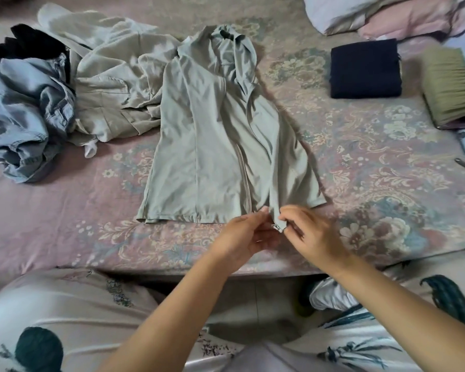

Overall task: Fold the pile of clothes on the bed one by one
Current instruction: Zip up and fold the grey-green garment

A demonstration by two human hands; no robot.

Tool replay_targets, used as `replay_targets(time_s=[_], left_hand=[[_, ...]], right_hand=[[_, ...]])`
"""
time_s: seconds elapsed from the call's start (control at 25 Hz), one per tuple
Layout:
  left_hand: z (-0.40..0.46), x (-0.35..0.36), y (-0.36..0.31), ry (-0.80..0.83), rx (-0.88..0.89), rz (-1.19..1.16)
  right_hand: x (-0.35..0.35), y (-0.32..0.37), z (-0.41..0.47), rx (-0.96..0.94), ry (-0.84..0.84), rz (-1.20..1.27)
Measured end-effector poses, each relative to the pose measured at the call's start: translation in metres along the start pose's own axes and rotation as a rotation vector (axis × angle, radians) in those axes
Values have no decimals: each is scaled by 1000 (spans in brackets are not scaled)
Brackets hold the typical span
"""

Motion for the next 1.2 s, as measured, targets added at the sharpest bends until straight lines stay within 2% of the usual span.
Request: replay_targets(time_s=[0.08, 0.16, 0.2, 0.28, 0.36, 0.44, 0.48, 0.56, 0.72, 0.76, 0.8, 0.88, 1.0, 1.08, 1.12, 1.2], left_hand=[[1, 3, -2, 32, 46, -34], [3, 0, -3, -16, 101, -29], [3, -1, -4, -54, 131, -15], [0, 1, -5, -135, 218, 84], [-3, 4, -6, -193, 325, 178], [-8, 4, -9, -243, 414, 265], [-10, 3, -9, -279, 454, 315], [-18, 1, -10, -367, 577, 436], [-37, 14, -3, -513, 1123, 990], [-39, 14, 1, -508, 1189, 1025], [-42, 11, -1, -498, 1175, 961], [-42, 0, -13, -527, 1016, 721], [-23, -27, -16, -650, 576, 461], [-12, -39, 0, -612, 272, 214], [-11, -41, 10, -595, 185, 150], [-12, -39, 21, -576, 151, 91]], right_hand=[[-2, -4, -9, 50, 24, -5], [-5, -4, -19, 196, 10, 75], [-7, -2, -23, 335, -26, 130], [-4, 1, -30, 754, -67, 296], [13, 5, -35, 1215, -83, 718], [24, 12, -30, 1474, -271, 1166], [25, 13, -25, 1527, -347, 1257], [24, 13, -18, 1578, -432, 1284], [26, 14, -12, 1623, -461, 1260], [26, 14, -11, 1623, -454, 1262], [26, 13, -11, 1615, -453, 1279], [26, 13, -10, 1580, -463, 1345], [24, 14, -10, 1516, -413, 1385], [24, 13, -14, 1510, -414, 1366], [25, 12, -16, 1522, -438, 1359], [27, 11, -19, 1542, -477, 1347]])
Point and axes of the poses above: each hand's wrist, its own z-axis towards the middle knuckle, its own x-axis out of the palm, y = z × x, the point moved 5 cm from there along z, towards the middle knuckle, and after that the axes turned 11 degrees about -x, right-handed, at the moved point
